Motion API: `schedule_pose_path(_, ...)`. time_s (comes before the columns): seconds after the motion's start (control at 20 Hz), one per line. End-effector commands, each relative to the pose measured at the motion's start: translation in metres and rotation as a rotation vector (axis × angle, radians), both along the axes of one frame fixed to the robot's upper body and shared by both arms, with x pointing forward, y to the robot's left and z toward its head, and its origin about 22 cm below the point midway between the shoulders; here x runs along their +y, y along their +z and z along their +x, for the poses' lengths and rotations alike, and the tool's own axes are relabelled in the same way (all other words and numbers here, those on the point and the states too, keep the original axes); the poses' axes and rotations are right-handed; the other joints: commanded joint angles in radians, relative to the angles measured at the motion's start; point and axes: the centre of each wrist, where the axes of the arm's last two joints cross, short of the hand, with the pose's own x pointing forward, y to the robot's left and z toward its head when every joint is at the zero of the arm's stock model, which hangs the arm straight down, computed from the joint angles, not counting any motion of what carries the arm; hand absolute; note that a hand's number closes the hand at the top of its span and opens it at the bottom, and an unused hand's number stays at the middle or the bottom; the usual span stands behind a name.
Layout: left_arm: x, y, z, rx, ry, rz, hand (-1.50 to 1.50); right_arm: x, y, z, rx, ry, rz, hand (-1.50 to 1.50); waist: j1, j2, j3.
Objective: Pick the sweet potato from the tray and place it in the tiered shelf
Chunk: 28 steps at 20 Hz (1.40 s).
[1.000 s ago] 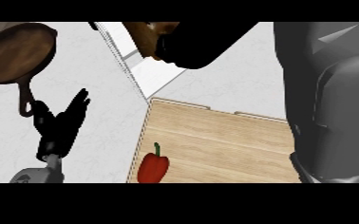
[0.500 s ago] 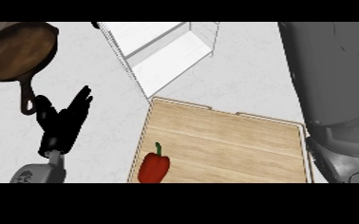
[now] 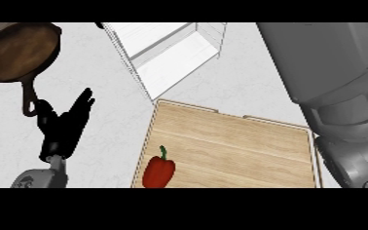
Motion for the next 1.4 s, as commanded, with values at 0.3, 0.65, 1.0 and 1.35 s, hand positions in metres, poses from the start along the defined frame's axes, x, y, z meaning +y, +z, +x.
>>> schedule_pose_path(0.3,0.004,-0.017,0.001,0.069,0.004,-0.011,0.0,0.007,-0.038,0.032,-0.044,-0.015,0.003,1.5,0.004,0.011,-0.007)
schedule_pose_path(0.65,0.007,-0.015,0.002,0.067,-0.005,-0.018,0.0,0.005,-0.041,0.039,-0.053,0.061,0.022,1.5,0.002,0.01,-0.007)
schedule_pose_path(1.0,0.004,-0.019,-0.001,0.087,-0.009,-0.021,0.0,0.003,-0.027,0.04,-0.113,0.047,-0.092,1.5,-0.003,0.008,-0.007)
schedule_pose_path(1.35,-0.019,-0.014,0.001,0.069,-0.002,-0.008,0.0,0.002,-0.035,0.045,0.102,-0.036,0.276,-1.5,-0.001,0.005,-0.005)
